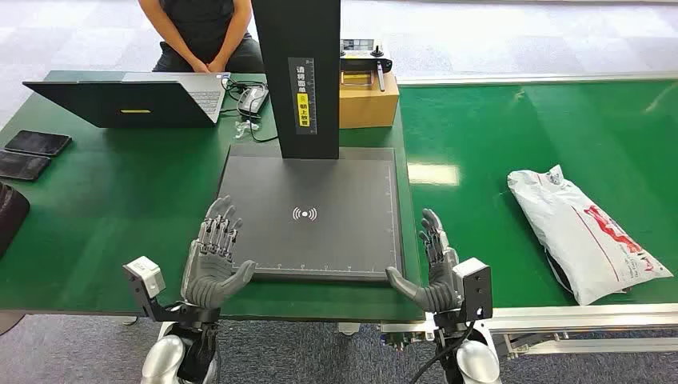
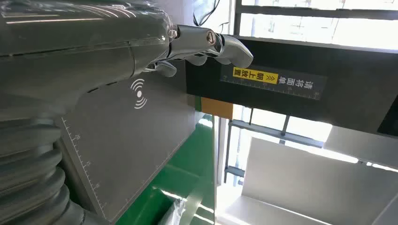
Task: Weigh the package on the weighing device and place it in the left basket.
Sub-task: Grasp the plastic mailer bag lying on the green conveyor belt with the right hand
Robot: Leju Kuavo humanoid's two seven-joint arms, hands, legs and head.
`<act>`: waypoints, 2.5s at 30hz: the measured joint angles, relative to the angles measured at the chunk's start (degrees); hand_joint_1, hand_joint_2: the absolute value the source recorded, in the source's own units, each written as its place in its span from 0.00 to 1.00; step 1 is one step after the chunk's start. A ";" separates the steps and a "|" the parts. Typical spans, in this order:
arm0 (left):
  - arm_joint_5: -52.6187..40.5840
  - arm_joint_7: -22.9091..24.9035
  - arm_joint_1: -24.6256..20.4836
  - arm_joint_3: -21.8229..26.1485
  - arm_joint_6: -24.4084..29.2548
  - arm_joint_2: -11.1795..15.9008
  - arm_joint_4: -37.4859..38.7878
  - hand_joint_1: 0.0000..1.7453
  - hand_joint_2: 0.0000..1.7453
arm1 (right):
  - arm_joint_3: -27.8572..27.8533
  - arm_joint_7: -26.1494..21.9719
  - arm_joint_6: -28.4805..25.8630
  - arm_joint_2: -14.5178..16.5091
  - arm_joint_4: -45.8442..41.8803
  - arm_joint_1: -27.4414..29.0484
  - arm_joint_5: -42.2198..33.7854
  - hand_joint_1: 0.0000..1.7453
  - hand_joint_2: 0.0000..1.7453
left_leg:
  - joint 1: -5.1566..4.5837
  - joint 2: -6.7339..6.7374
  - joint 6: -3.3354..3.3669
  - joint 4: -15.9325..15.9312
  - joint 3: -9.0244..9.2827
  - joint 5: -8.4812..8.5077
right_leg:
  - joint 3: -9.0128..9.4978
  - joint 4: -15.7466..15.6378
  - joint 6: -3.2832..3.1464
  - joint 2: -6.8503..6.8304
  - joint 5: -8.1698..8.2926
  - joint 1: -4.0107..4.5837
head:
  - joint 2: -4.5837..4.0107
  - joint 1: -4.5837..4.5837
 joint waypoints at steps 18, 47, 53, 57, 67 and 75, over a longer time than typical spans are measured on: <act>1.16 0.12 0.41 0.02 -1.69 -0.04 -0.63 0.00 1.00 | -0.02 0.14 -0.15 0.00 -0.76 0.26 0.00 0.00 1.00 | 0.00 0.00 0.00 0.00 0.00 0.00 | -0.01 0.00 0.00 0.00 0.00 0.00 | 0.00 0.00; 0.49 -2.48 -1.13 -0.46 -1.67 -0.02 -0.02 0.00 1.00 | -0.26 4.07 -7.13 -0.97 0.57 -1.48 13.45 0.00 1.00 | 0.00 0.00 0.00 0.00 0.00 0.00 | 0.00 0.00 0.00 0.00 0.00 0.00 | 0.00 0.01; 0.02 -2.72 -1.11 -0.59 -1.63 -0.02 0.36 0.00 1.00 | -0.86 6.01 -9.46 -2.88 2.64 -4.08 19.90 0.00 1.00 | -0.01 0.01 0.00 0.00 -0.03 0.00 | -0.02 0.00 0.01 0.01 0.01 -0.01 | 0.00 0.00; 0.01 -3.11 -1.09 -0.62 -1.25 -0.02 0.50 0.00 1.00 | -1.56 7.69 -14.97 -5.81 5.69 -8.11 28.74 0.00 1.00 | -0.01 -0.01 0.01 0.02 -0.02 0.00 | -0.01 -0.01 0.02 -0.01 0.02 -0.02 | 0.00 0.02; 0.63 -4.81 -1.06 -1.60 -0.98 0.13 1.32 0.00 1.00 | -2.00 8.27 -18.85 -12.14 16.86 -17.33 36.74 0.00 1.00 | -0.02 -0.01 0.01 0.03 -0.03 0.00 | -0.02 0.00 0.03 0.00 0.03 -0.03 | 0.00 0.00; 1.07 -5.60 -0.54 -2.25 0.22 0.57 1.70 0.00 1.00 | -2.91 7.22 -21.77 -16.39 34.18 -29.72 37.51 0.00 1.00 | -0.02 -0.02 0.04 0.05 -0.03 0.03 | -0.02 0.00 0.08 -0.02 0.07 -0.03 | 0.00 0.01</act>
